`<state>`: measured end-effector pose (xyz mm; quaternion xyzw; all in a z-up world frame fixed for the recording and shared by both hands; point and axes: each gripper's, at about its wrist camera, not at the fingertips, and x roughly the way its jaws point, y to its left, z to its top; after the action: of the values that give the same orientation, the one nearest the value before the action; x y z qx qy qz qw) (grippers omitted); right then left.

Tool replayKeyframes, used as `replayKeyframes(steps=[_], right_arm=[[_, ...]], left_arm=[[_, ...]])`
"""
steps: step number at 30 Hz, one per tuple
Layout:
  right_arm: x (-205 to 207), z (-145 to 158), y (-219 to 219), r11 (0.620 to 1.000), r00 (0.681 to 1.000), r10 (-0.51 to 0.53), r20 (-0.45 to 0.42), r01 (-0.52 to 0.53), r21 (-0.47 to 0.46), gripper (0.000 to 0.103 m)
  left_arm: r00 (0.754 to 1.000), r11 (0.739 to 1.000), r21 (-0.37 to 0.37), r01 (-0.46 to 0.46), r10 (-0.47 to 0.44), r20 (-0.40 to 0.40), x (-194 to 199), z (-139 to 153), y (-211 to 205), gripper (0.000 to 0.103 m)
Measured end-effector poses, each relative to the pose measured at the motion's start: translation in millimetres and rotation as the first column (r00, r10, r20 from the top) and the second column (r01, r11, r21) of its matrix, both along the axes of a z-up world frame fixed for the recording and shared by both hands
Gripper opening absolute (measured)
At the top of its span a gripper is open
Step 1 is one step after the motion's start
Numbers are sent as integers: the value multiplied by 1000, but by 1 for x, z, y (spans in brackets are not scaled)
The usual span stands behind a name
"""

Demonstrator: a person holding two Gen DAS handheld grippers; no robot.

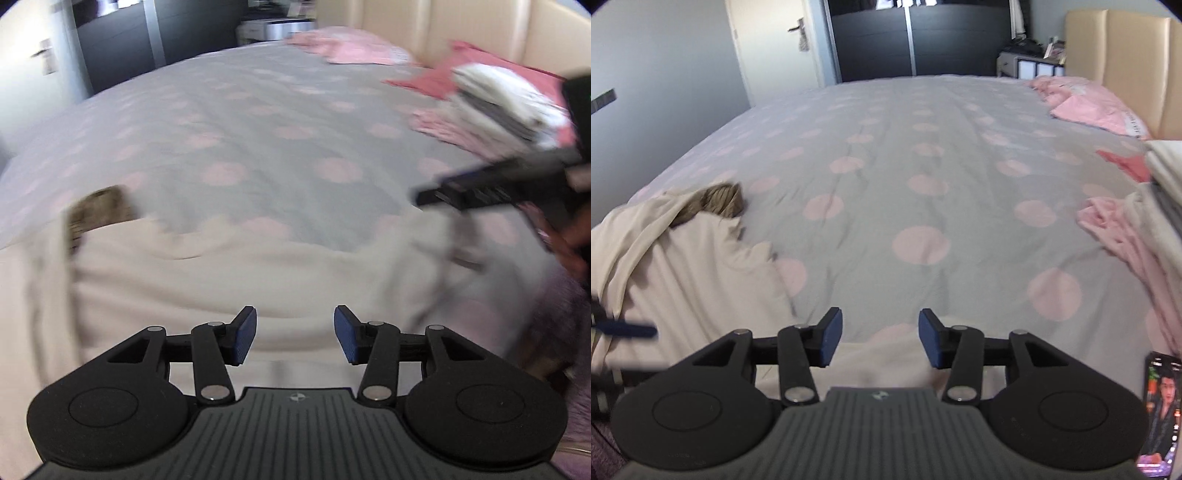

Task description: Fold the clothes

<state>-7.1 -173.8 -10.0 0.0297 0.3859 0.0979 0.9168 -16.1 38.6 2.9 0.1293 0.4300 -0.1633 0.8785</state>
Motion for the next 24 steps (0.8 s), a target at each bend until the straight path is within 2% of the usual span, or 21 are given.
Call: replayKeyframes(steps=[3, 6, 8, 12, 14, 15, 17, 18, 19, 20, 21, 24], right_arm=[[9, -13, 16, 999, 998, 52, -47, -52, -14, 53], [17, -24, 30, 996, 993, 90, -76, -90, -7, 60], [22, -31, 37, 994, 990, 111, -92, -111, 10, 64], [33, -52, 50, 990, 978, 141, -152, -141, 12, 68], [35, -56, 52, 989, 976, 145, -164, -146, 5, 68], [35, -57, 53, 989, 975, 146, -166, -147, 4, 66], [36, -58, 54, 989, 974, 148, -171, -150, 4, 47], [36, -59, 54, 989, 974, 149, -173, -151, 3, 29], [36, -59, 54, 988, 973, 150, -175, -152, 3, 22], [36, -60, 55, 988, 972, 151, -177, -153, 3, 21], [37, -61, 55, 988, 972, 153, -179, -155, 2, 18], [37, -63, 57, 987, 970, 156, -186, -159, 1, 13]], left_arm=[[983, 979, 110, -174, 167, 70, 14, -4, 28, 51], [950, 922, 240, -303, 272, 152, 25, -19, 46, 57], [941, 893, 300, -334, 298, 163, 30, -32, 53, 60], [946, 867, 379, -325, 288, 151, 33, -55, 53, 64], [939, 844, 412, -343, 299, 170, 35, -63, 57, 63], [933, 837, 413, -358, 315, 172, 36, -64, 62, 60], [916, 839, 369, -401, 362, 174, 36, -58, 79, 38], [906, 840, 338, -424, 387, 174, 35, -53, 88, 33], [894, 839, 308, -448, 414, 173, 35, -48, 97, 23], [882, 835, 284, -471, 438, 174, 35, -42, 105, 11], [871, 829, 267, -491, 458, 179, 34, -37, 113, 7], [841, 811, 229, -538, 499, 208, 30, -14, 131, 3]])
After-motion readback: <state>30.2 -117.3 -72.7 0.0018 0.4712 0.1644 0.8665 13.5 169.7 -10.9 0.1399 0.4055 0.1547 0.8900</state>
